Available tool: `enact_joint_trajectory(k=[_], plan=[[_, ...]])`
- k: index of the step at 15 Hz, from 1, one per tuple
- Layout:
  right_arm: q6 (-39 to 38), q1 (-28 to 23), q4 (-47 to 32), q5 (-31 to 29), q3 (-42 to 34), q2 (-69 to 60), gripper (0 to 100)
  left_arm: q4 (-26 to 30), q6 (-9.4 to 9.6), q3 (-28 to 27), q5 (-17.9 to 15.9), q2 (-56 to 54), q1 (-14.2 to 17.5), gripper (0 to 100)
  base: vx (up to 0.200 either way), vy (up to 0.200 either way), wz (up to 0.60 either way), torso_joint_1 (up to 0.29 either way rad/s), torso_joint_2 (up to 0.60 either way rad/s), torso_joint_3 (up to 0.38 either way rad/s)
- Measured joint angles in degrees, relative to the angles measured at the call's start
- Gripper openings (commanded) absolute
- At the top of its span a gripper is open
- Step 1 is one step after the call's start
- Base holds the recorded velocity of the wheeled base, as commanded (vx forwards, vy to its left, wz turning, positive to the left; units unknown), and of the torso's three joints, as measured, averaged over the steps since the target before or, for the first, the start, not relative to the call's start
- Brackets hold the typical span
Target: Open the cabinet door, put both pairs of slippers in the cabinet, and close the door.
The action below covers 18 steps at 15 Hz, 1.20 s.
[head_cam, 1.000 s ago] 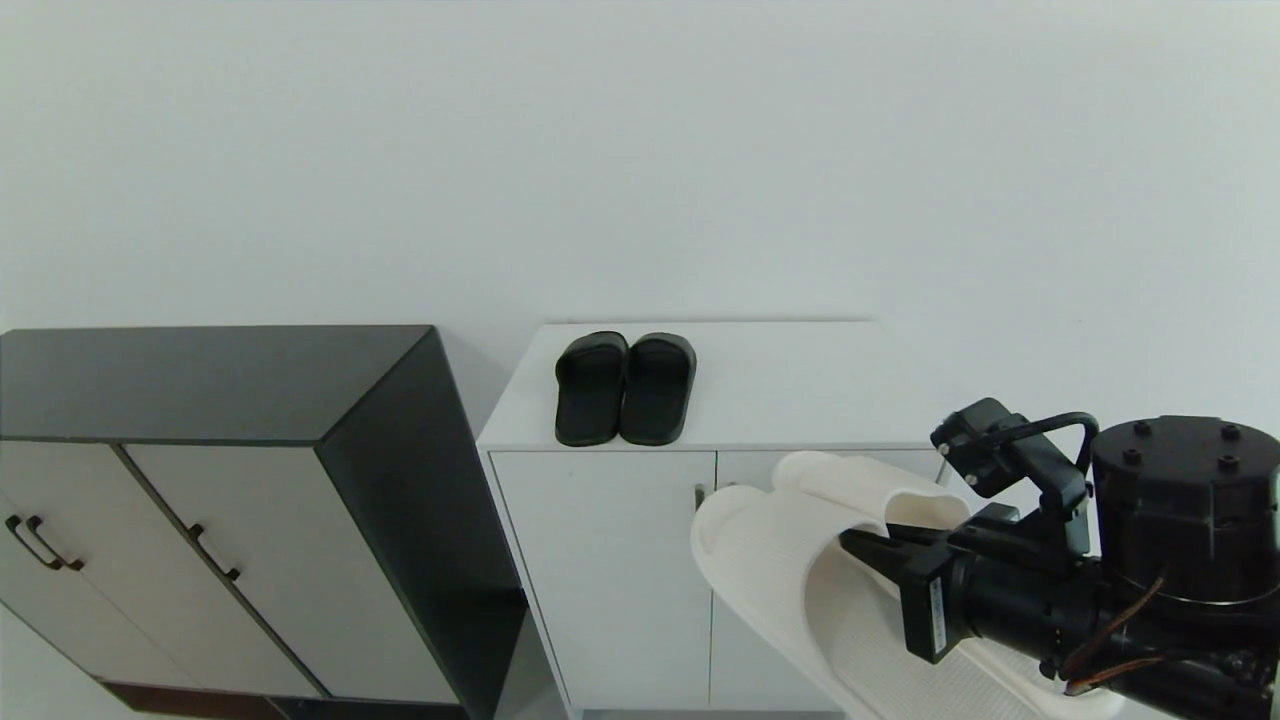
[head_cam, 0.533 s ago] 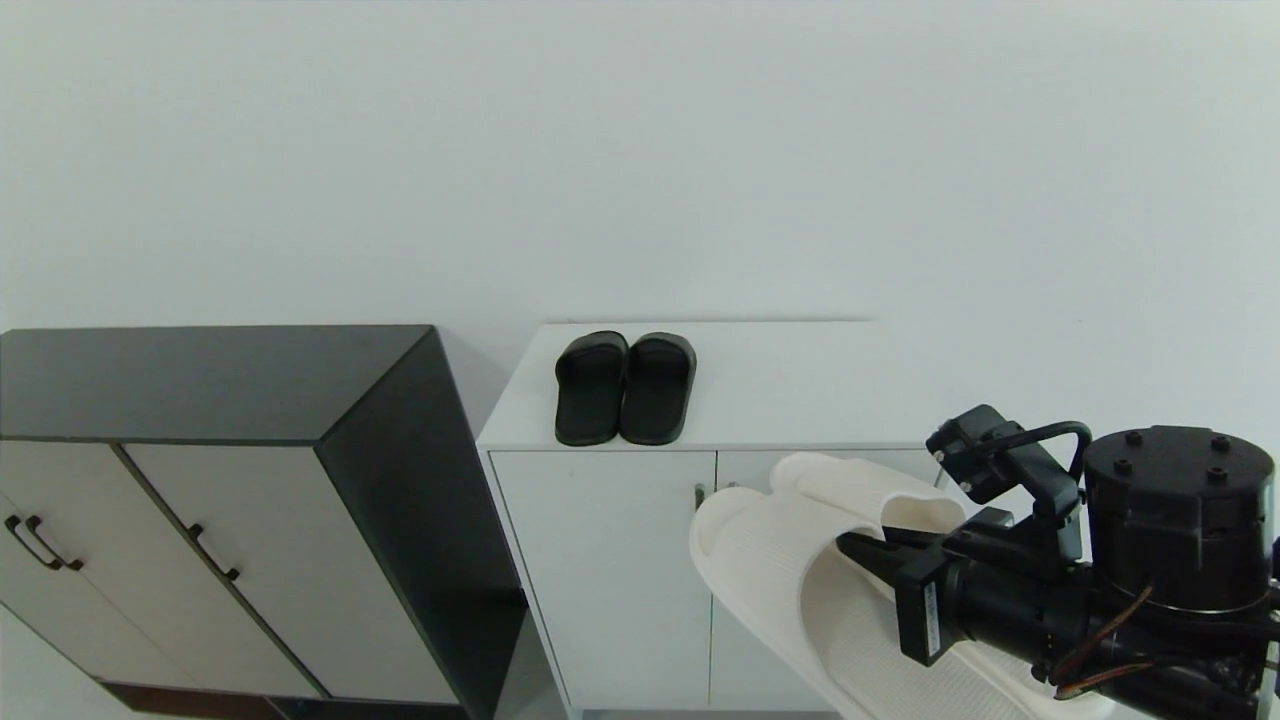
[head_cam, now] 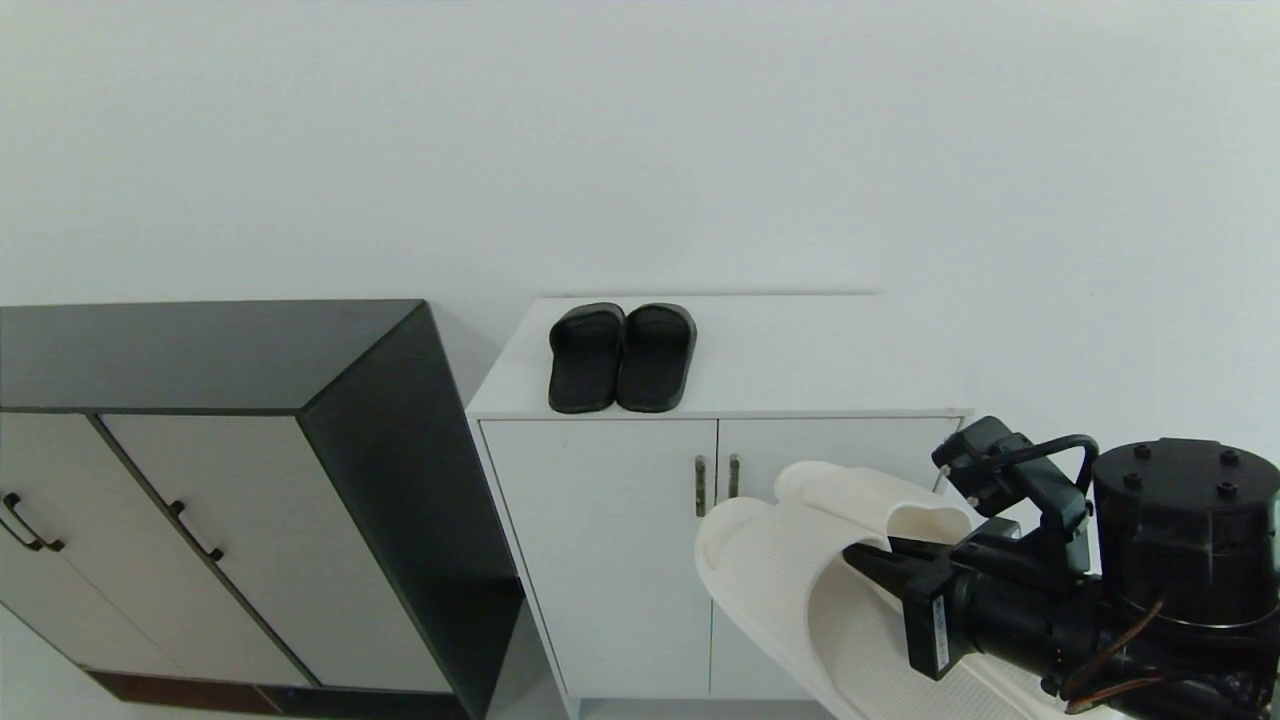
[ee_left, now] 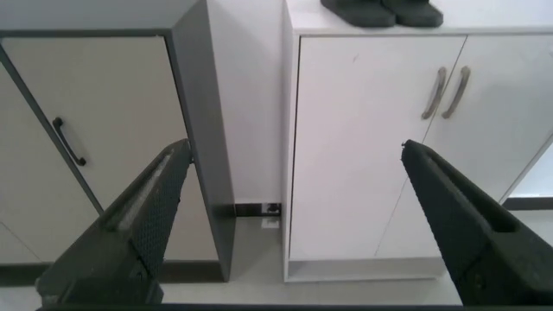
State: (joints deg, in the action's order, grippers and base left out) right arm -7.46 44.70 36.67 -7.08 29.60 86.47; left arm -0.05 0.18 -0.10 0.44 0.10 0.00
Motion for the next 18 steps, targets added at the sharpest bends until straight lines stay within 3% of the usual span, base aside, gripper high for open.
enact_joint_trajectory(k=[6,9,18], plan=[[-0.20,-0.59,3.21,-0.06,-0.52,2.91,0,0.00,0.20,0.00,-0.09,0.00,0.00,100,0.000,0.000,0.00,-0.225,0.55,0.313],[-0.22,-1.13,3.95,0.00,-1.55,3.96,0,0.05,1.95,0.00,-1.04,0.00,0.00,100,0.000,0.000,0.00,-0.203,0.52,0.318],[0.11,-1.22,10.26,-0.11,-3.89,5.86,0,0.05,1.97,0.00,-0.98,0.01,0.00,100,0.000,0.000,0.00,-0.166,0.49,0.319]])
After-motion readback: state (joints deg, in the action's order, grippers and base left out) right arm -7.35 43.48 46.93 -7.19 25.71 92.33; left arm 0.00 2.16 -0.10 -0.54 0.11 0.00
